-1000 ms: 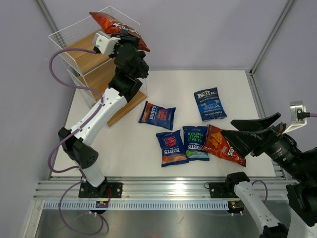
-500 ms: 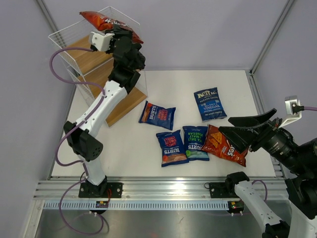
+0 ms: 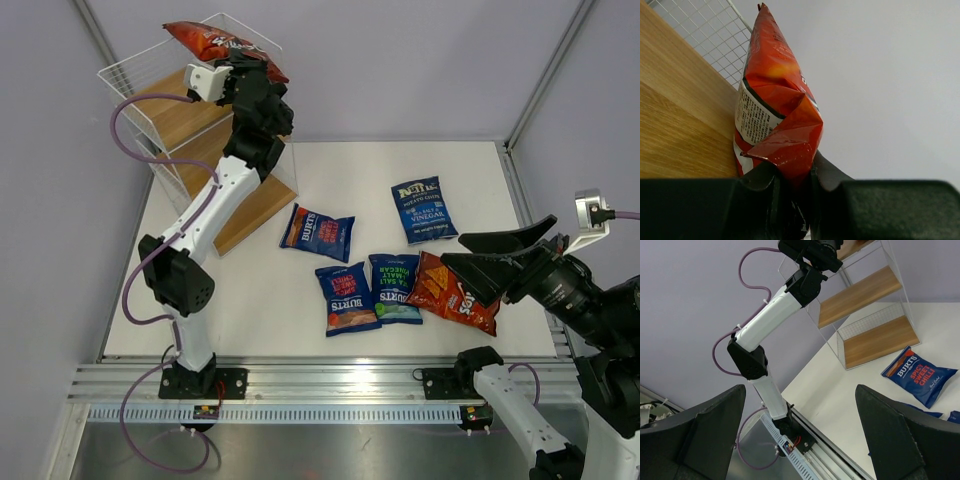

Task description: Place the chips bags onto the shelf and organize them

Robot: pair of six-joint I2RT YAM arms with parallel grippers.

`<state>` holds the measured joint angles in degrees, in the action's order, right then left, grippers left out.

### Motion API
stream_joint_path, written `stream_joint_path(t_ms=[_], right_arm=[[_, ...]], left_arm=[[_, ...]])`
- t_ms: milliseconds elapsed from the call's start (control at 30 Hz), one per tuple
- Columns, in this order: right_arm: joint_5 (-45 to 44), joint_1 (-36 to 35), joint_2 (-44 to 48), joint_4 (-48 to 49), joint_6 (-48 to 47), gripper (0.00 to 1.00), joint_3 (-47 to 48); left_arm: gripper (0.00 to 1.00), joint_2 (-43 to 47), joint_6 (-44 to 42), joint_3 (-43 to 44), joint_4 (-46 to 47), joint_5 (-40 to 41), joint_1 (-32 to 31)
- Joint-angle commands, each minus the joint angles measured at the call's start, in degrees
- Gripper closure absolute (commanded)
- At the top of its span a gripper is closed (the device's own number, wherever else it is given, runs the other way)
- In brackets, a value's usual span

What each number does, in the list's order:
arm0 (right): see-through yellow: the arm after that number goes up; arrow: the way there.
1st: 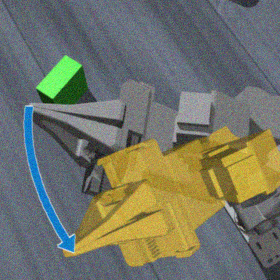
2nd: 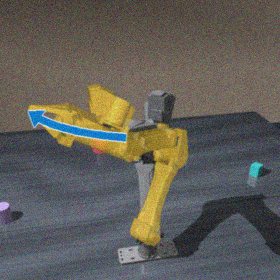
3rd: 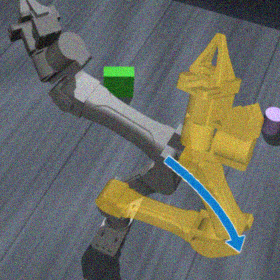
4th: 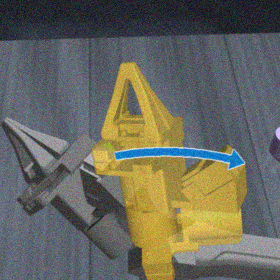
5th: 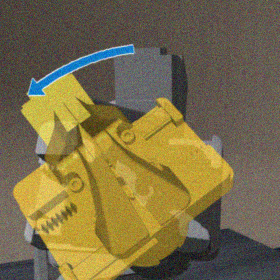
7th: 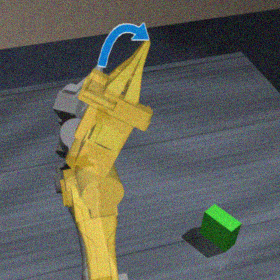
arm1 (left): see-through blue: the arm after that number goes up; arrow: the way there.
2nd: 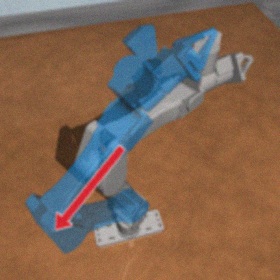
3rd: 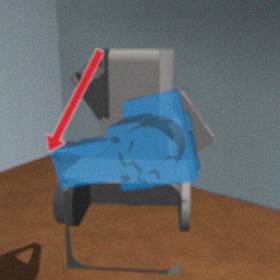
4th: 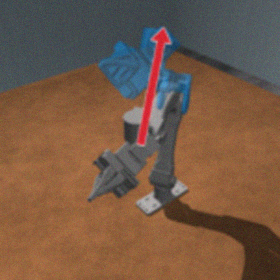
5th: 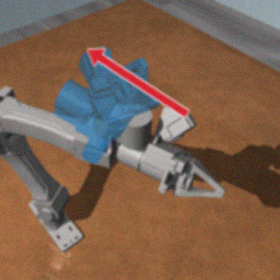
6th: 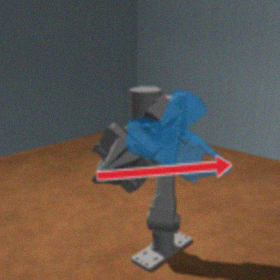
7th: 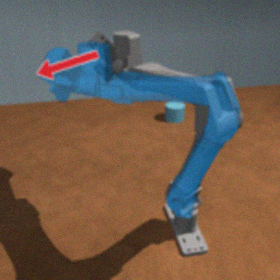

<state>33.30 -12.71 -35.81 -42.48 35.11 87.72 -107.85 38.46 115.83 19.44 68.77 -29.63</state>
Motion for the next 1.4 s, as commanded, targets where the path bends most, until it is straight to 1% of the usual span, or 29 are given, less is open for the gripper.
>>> stream_joint_path(t_ms=[0, 133, 233, 333, 467, 533, 567, 600, 633, 667, 700, 833, 900, 933, 1000, 1133, 1200, 1267, 1300, 1333, 1367], right_arm=[[1.9, -0.4, -1.2, 3.0, 1.3, 0.00, 0.6], [1.2, -0.4, -0.7, 3.9, 1.4, 0.01, 0.0], [1.2, -0.5, -0.3, 4.2, 2.0, 0.01, -0.4], [0.4, -0.4, 0.8, 4.9, 2.4, 0.01, -1.1], [-0.2, -0.5, 1.2, 5.2, 2.9, 0.01, -1.3], [0.4, -0.4, 1.4, 5.5, 3.6, 0.01, -1.6], [0.7, -0.5, 1.4, 6.1, 3.9, 0.01, -1.9], [0.9, -0.4, 1.7, 6.4, 4.3, 0.00, -2.1], [0.8, -0.4, 1.9, 7.1, 4.8, 0.01, -2.4], [0.7, -0.4, 2.1, 7.1, 4.9, 0.00, -2.5], [0.4, -0.5, 2.2, 7.2, 5.0, 0.00, -2.5], [0.4, -0.5, 2.7, 7.7, 5.6, 0.01, -2.6], [0.8, -0.4, 3.0, 8.0, 6.2, 0.01, -2.8], [0.7, -0.4, 3.1, 8.1, 6.5, 0.00, -3.1], [0.6, -0.5, 3.5, 8.3, 6.7, 0.01, -3.3], [0.8, -0.4, 3.1, 8.7, 6.8, 0.01, -3.7], [0.6, -0.5, 2.6, 8.5, 6.2, 0.01, -4.1], [0.7, -0.4, 1.3, 7.1, 4.8, 0.01, -5.5], [1.1, -0.4, -0.6, 6.3, 3.9, 0.00, -5.9], [1.3, -0.4, -1.5, 5.6, 2.9, 0.00, -7.5], [1.8, -0.4, -2.8, 6.1, 2.7, 0.01, -9.0]], left_arm=[[0.93, 1.9, 4.4, -0.4, 3.3, -0.1, 1.4], [0.92, 1.3, 5.7, -0.4, 2.7, -1.7, 1.9], [0.90, 0.5, 6.5, 0.5, 1.7, -2.7, 1.9], [0.68, 0.4, 7.9, 1.2, -1.1, -3.4, 1.7], [0.60, 2.2, 9.2, -1.2, -1.9, -3.9, 1.7], [0.57, 3.1, 8.1, -1.5, -1.9, -4.3, 1.7], [0.51, 3.3, 8.0, -1.4, -3.6, -4.3, 1.6], [0.38, 4.0, 8.1, -1.1, -4.8, -4.0, 1.5], [0.28, 4.5, 8.6, -1.0, -7.7, -2.2, 1.1], [0.20, 4.8, 8.8, -1.0, -9.1, -1.5, 0.7], [0.01, 5.5, 9.0, -0.9, -11.0, -1.3, 0.5], [0.01, 5.3, 7.3, 1.7, -16.3, -1.4, 0.1], [0.01, 5.3, 5.8, 3.1, -18.4, -0.1, -0.1], [0.01, 5.4, 6.5, 4.1, -22.4, 0.5, -0.3], [0.01, 5.5, 8.9, 4.8, -26.1, 0.7, -0.3], [0.01, 6.2, 10.2, 5.8, -33.0, 0.8, -0.4], [0.01, 7.8, 8.7, 4.7, -32.9, 1.3, -0.8], [0.01, 9.8, 4.5, 2.2, -27.6, 1.3, -1.5], [0.01, 11.9, 1.5, -0.3, -26.0, 0.9, -1.8], [0.01, 12.7, 0.1, -1.1, -23.3, 0.3, -1.9], [0.01, 13.6, -0.4, -1.7, -23.3, -1.0, -1.9]])
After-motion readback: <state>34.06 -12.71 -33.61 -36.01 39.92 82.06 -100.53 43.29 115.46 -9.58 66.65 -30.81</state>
